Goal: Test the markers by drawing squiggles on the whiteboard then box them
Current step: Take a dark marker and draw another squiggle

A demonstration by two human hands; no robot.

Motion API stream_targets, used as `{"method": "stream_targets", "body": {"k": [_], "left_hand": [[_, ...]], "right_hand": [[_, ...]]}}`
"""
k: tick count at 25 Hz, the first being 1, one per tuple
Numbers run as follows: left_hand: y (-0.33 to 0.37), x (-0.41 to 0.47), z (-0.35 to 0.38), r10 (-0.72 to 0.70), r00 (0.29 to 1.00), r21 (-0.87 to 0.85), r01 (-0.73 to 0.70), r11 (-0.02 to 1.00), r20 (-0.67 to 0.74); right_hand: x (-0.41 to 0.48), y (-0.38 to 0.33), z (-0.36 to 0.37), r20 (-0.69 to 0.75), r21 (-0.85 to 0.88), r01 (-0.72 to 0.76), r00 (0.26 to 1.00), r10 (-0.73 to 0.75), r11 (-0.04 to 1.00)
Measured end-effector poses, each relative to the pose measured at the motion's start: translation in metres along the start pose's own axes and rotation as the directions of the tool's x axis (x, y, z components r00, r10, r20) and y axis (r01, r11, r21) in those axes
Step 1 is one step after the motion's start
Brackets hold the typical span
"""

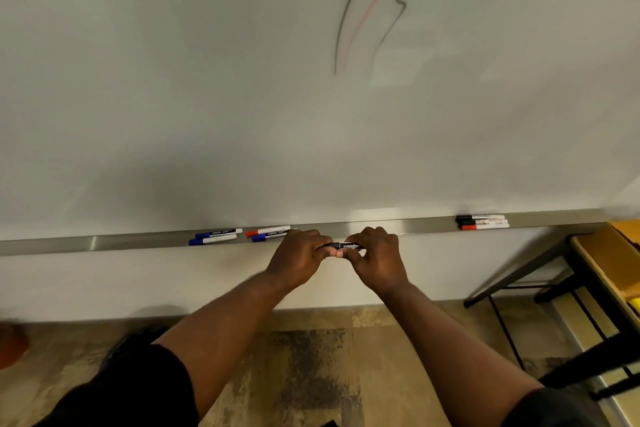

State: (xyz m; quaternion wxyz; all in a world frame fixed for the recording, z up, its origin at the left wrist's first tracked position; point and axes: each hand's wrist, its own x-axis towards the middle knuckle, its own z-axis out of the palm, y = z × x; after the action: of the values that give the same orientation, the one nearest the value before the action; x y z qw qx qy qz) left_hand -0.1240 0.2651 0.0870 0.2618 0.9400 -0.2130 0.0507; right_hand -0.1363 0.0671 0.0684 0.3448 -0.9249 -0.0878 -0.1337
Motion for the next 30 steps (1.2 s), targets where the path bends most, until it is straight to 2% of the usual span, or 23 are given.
{"method": "stream_targets", "body": {"k": [6,10,15,18,22,27,30], "left_hand": [[-0.009,-0.004,-0.014,-0.009,0.999,-0.066,0.006,0.998,-0.045],[-0.017,-0.005,-0.029,0.017,0.996,-0.084,-0.024,0.996,-0.086],[-0.025,0.020,-0.080,0.056,0.962,-0.062,-0.075,0.995,-0.266],[-0.019,0.050,-0.123,0.106,0.942,-0.007,-0.114,0.993,-0.319],[-0.009,0.106,-0.190,0.311,0.863,0.205,-0.247,0.947,-0.398],[0.025,0.177,-0.301,0.566,0.644,0.518,-0.292,0.804,-0.515],[0.049,0.204,-0.356,0.612,0.559,0.580,-0.264,0.771,-0.560]], "right_hand": [[0.010,-0.020,0.003,-0.093,-0.140,-0.046,0.995,0.033,0.989],[0.012,-0.032,-0.002,-0.116,-0.121,-0.013,0.993,-0.001,0.993],[0.035,-0.049,-0.027,-0.190,-0.073,0.038,0.980,-0.052,0.997],[0.062,-0.067,-0.053,-0.254,-0.022,0.056,0.965,-0.060,0.998],[0.109,-0.097,-0.099,-0.308,-0.006,0.053,0.950,-0.052,0.999],[0.166,-0.144,-0.162,-0.467,-0.032,0.129,0.875,-0.129,0.991],[0.193,-0.177,-0.196,-0.565,-0.025,0.199,0.805,-0.178,0.980]]}}
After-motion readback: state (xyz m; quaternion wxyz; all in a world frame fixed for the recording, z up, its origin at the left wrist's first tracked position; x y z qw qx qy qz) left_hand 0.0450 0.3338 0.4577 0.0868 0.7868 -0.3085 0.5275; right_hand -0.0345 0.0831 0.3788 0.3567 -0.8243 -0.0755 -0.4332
